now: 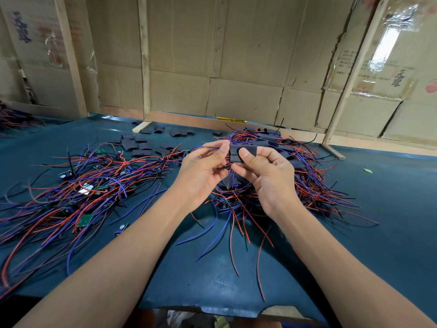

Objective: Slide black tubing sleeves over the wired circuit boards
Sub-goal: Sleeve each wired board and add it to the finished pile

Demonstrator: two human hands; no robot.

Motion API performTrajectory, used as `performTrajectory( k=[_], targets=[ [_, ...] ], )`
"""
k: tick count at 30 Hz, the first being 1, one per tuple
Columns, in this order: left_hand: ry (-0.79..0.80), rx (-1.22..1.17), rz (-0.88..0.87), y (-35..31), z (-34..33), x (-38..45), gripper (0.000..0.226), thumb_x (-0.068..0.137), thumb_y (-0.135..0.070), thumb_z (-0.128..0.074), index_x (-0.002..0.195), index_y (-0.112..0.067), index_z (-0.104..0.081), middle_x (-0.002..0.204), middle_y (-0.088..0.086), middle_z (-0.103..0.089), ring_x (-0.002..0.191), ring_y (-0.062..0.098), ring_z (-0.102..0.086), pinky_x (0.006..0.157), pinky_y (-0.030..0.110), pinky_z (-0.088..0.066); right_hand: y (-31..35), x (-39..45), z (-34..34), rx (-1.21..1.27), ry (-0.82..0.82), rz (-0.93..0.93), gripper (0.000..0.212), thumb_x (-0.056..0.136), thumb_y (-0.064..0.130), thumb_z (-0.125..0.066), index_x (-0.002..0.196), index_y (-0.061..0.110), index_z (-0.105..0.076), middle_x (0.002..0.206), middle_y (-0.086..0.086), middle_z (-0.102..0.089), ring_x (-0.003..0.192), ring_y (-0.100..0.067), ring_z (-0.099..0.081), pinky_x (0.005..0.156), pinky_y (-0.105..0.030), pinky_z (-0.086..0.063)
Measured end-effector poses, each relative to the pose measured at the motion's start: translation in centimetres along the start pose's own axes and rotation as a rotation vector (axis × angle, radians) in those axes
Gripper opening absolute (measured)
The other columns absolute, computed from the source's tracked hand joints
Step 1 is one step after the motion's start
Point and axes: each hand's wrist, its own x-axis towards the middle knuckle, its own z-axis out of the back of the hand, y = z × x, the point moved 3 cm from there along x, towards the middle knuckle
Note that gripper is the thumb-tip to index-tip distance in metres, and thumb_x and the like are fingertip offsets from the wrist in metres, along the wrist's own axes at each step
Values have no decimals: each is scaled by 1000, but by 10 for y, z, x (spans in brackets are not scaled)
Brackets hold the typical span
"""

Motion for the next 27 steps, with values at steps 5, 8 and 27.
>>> performTrajectory(
  k=[5,8,27],
  targets=[
    [28,-52,200,4,1,0,39,88,-46,-68,104,-10,-72,81,2,-66,65,12,-57,57,24,-49,13,3,4,-27,-53,82,23,80,-5,-77,83,10,-59,69,-4,-68,62,-24,-72,63,-30,-61],
    [-16,-139,318,8,5,1,59,93,-58,-57,110,-3,-69,79,5,-67,62,12,-60,52,24,-49,20,5,9,-4,-86,124,27,81,-7,-75,80,12,-56,61,4,-64,59,-21,-70,67,-32,-63],
    [-265,-167,234,6,23,6,22,88,-26,-74,97,-12,-60,80,9,-67,59,12,-65,46,21,-47,27,6,17,-11,-179,128,25,82,-4,-76,92,8,-57,87,-20,-68,70,-32,-72,61,-37,-60]
  ],
)
